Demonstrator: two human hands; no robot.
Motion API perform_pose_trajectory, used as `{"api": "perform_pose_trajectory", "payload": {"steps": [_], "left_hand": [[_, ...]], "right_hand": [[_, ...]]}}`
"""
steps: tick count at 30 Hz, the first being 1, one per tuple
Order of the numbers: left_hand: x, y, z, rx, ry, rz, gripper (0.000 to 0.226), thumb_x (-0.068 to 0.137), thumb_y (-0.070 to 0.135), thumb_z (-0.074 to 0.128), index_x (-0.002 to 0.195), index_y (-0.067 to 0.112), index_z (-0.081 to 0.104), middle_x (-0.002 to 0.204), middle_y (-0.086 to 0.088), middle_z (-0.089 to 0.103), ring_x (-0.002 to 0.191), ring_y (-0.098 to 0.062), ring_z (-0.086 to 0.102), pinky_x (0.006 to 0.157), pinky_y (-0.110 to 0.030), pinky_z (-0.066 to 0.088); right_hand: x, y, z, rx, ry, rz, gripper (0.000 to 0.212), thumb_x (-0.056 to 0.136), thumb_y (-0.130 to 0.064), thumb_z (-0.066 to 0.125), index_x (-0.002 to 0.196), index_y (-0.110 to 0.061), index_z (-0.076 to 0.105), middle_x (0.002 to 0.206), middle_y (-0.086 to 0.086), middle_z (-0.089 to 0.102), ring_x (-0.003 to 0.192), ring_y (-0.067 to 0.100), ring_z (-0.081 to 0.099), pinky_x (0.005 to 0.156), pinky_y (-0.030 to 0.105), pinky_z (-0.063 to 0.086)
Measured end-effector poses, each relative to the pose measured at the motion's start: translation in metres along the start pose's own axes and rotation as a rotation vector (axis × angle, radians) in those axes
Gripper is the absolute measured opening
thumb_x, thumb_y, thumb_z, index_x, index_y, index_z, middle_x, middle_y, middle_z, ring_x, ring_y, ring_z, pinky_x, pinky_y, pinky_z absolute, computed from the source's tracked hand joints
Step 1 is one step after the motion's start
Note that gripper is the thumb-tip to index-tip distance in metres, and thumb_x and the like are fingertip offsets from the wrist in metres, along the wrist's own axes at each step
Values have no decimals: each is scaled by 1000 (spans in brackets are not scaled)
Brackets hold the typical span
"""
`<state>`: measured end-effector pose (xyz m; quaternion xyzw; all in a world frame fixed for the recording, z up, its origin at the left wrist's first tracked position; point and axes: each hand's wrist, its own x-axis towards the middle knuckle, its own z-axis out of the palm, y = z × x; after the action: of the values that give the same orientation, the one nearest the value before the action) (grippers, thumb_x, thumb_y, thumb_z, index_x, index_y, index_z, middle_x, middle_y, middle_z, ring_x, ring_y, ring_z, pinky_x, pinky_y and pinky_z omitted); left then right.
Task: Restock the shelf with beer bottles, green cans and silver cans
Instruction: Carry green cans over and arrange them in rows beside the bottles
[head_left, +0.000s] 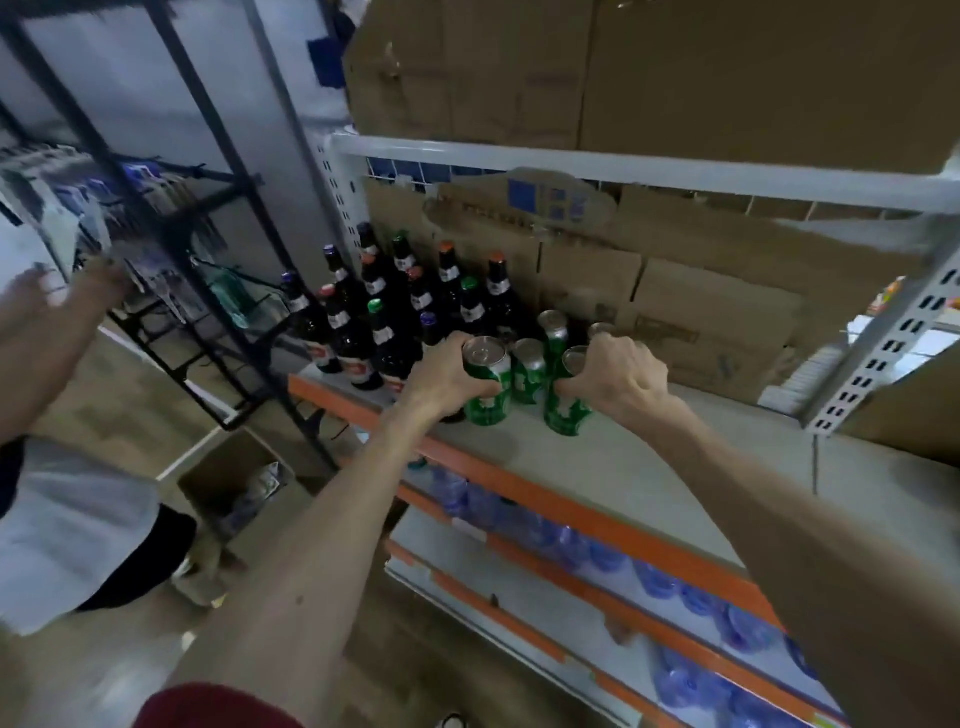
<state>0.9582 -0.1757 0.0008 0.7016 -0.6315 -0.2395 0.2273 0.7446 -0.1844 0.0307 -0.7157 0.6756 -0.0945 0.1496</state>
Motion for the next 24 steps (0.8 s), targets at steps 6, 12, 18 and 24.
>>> {"api": "perform_pose_trajectory", "payload": {"steps": [6,12,18,24], "left_hand": [[31,-41,-19,-44,-112,110,71,73,39,84,134,21,51,127,1,61,113,-19,59,88,-35,49],[49,-52,-19,-66,-252,209,60,73,29,84,125,19,56,113,5,62,100,-12,56,78,-27,41],[60,-60,-4,-75,-328,254,60,73,27,84,125,17,54,108,6,60,101,-15,58,76,-27,41],[74,-62,11,-93,-368,262,60,74,22,84,125,17,53,108,7,61,97,-11,56,70,-21,40]], "right_hand": [[-3,-44,25,2,5,169,41,74,-41,78,78,-16,46,84,5,56,80,28,54,66,34,43],[-21,-63,34,-6,75,249,24,73,-32,77,76,-20,57,65,-3,48,67,24,48,59,29,37],[-24,-63,45,0,73,320,32,76,-30,78,88,-17,51,74,-1,49,84,27,51,66,34,42],[-10,-52,64,35,49,364,43,85,-28,72,117,-9,50,93,10,54,97,31,55,67,36,38]]}}
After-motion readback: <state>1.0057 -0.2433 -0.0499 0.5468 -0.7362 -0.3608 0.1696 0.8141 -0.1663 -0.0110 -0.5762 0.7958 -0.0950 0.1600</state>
